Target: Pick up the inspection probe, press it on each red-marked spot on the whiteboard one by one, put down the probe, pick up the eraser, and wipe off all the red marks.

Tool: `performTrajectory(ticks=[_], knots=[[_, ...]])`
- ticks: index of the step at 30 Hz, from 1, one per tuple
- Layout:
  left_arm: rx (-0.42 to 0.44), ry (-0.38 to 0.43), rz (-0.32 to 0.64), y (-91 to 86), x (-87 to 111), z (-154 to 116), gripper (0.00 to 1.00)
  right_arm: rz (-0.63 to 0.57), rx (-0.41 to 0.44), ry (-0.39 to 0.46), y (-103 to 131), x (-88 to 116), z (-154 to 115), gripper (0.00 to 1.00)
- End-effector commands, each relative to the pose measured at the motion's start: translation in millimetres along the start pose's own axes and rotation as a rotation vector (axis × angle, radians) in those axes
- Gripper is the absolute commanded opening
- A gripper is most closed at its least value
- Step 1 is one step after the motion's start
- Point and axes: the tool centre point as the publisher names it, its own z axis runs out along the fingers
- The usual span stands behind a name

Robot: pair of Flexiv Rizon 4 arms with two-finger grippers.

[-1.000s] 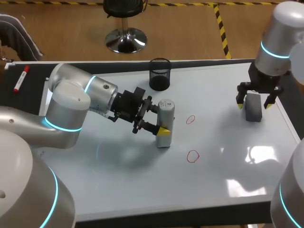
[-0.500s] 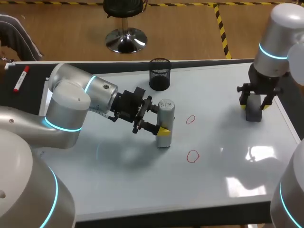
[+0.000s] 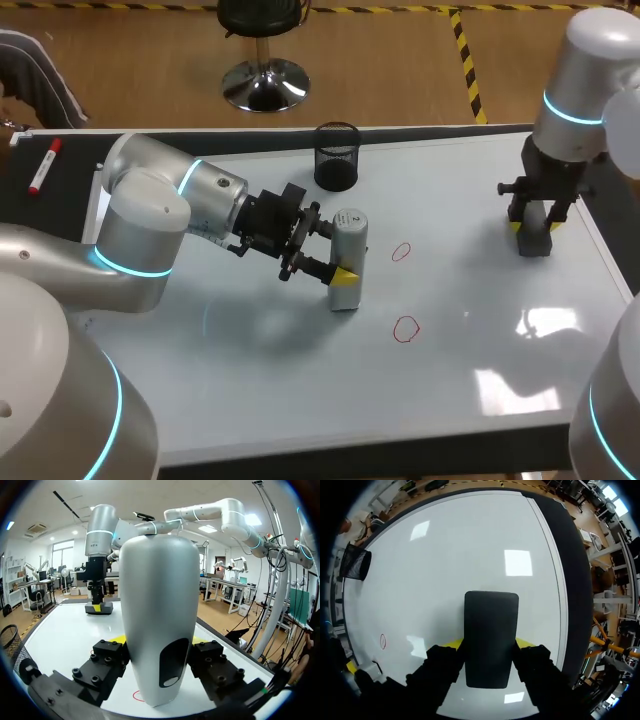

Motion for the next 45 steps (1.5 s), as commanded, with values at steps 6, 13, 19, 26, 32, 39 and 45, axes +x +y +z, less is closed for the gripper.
performTrajectory(ticks=[6, 13, 19, 26, 32, 39, 45], knots=[[0.005, -0.002, 0.001, 7.6, 1.3, 2.6, 0.0, -0.018, -0.009, 0.001, -0.9, 2.3, -14.4, 0.0], [0.005, -0.002, 0.001, 7.6, 1.3, 2.6, 0.0, -0.04, 0.001, -0.002, -2.7, 3.1, -35.4, 0.0], [0.005, -0.002, 0.001, 7.6, 1.3, 2.6, 0.0, -0.032, 0.002, -0.009, -8.5, 4.3, -53.0, 0.0], [0.005, -0.002, 0.001, 7.6, 1.3, 2.6, 0.0, -0.039, 0.02, 0.021, -13.4, 7.5, -62.8, 0.0], [0.005, -0.002, 0.001, 7.6, 1.3, 2.6, 0.0, -0.039, 0.02, 0.021, -13.4, 7.5, -62.8, 0.0], [0.005, -0.002, 0.001, 7.6, 1.3, 2.6, 0.0, -0.039, 0.02, 0.021, -13.4, 7.5, -62.8, 0.0], [-0.005, -0.01, 0.007, 0.6, 3.2, 2.3, 0.0, -0.039, 0.02, 0.021, -13.4, 7.5, -62.8, 0.0]])
